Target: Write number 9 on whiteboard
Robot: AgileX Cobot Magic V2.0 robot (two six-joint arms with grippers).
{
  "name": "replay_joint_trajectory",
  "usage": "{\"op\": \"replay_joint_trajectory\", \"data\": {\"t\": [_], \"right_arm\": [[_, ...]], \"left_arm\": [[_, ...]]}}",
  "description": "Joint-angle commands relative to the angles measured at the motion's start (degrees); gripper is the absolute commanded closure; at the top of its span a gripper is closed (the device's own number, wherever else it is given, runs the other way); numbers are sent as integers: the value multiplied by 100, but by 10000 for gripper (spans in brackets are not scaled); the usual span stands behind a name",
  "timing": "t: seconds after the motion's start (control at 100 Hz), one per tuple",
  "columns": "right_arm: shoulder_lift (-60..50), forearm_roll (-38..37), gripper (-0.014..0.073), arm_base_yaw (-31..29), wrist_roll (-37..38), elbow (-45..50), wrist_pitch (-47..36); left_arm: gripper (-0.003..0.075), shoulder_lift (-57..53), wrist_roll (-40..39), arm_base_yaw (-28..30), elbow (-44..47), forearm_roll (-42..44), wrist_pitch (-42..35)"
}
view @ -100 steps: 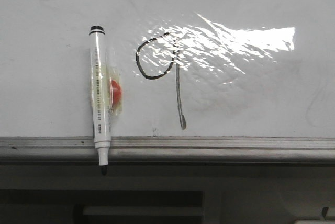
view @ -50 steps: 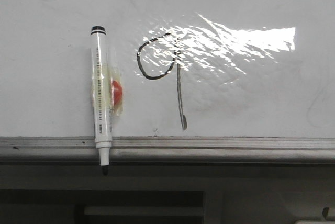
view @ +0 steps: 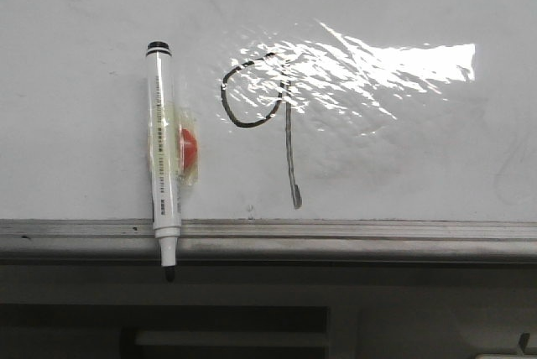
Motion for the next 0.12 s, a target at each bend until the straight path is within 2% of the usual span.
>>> {"op": "replay_joint_trajectory", "data": {"t": [0.0, 0.11], "right_arm": [[-92, -23, 655, -36, -57, 165, -86], [-92, -23, 655, -36, -57, 165, -76]], "left_arm": [[741, -162, -45, 3, 105, -2, -323], [741, -162, -45, 3, 105, -2, -323]]}}
